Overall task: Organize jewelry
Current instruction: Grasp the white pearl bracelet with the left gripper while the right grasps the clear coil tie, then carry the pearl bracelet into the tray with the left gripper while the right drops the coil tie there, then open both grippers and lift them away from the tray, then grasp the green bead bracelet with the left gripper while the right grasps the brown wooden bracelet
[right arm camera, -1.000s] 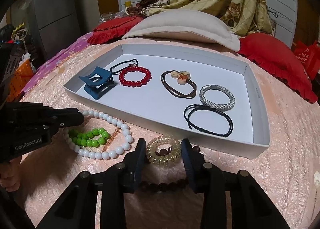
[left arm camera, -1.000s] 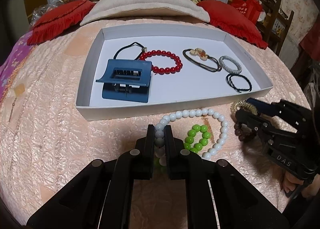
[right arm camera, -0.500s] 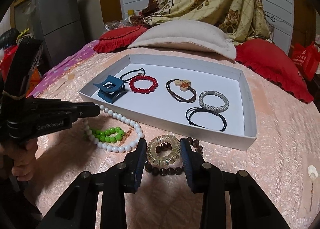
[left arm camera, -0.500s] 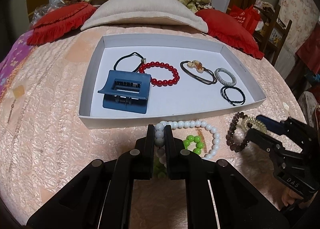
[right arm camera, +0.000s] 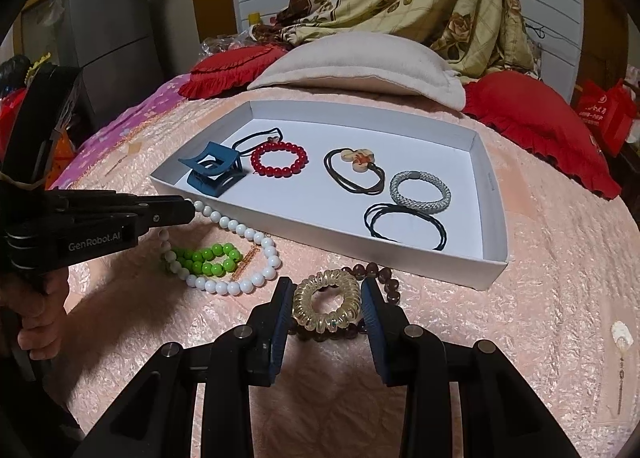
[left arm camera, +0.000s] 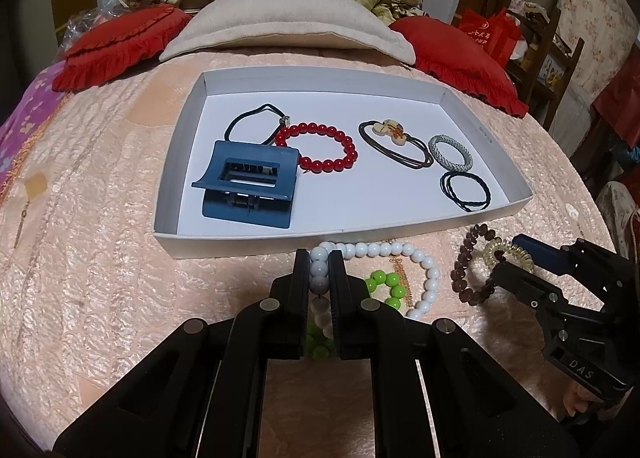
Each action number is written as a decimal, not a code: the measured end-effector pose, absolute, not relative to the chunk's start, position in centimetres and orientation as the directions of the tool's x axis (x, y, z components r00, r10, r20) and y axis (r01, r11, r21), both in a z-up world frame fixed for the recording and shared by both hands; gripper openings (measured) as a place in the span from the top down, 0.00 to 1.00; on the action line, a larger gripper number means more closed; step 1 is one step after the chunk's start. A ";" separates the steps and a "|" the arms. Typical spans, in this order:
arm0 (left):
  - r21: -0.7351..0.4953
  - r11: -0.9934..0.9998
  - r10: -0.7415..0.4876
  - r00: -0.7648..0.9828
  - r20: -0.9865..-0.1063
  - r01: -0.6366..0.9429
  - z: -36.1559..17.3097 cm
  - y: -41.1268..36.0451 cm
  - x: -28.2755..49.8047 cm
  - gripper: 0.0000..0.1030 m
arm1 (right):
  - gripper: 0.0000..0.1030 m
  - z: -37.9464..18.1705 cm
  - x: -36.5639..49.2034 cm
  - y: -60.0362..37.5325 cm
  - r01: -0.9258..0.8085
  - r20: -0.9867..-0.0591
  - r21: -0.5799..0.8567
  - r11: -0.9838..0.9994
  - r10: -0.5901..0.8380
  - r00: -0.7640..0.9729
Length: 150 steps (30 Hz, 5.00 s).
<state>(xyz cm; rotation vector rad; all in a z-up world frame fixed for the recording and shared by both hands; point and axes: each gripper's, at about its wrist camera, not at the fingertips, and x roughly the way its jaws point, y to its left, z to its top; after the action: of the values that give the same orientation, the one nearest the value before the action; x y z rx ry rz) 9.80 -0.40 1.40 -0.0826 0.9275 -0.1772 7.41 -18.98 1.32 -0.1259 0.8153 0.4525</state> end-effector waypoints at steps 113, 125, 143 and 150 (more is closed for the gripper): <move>-0.139 0.960 -0.256 0.558 -0.790 0.242 -0.9 -1.6 7.8 0.52 | 0.46 -1.0 6.6 -27.5 0.005 -0.768 0.114 0.993 0.085 0.635; -0.192 0.968 -0.252 0.553 -0.794 0.164 -0.3 1.7 8.4 0.52 | 0.35 -1.3 7.4 -25.8 -0.007 -0.789 0.034 0.999 0.031 0.614; -0.009 0.971 -0.142 0.548 -0.824 0.239 -1.3 -0.9 7.8 0.50 | 0.35 -1.3 7.4 -25.7 -0.005 -0.791 0.025 1.000 0.023 0.612; 0.008 0.951 -0.171 0.548 -0.819 0.309 -1.1 -2.0 7.1 0.92 | 0.35 0.5 6.5 -25.8 -0.060 -0.719 0.098 0.993 0.112 0.686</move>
<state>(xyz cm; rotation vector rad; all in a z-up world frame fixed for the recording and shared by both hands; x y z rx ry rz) 7.09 -2.00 -1.12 0.1580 0.9499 -0.2862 6.45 -25.76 0.52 0.0686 0.8092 0.0962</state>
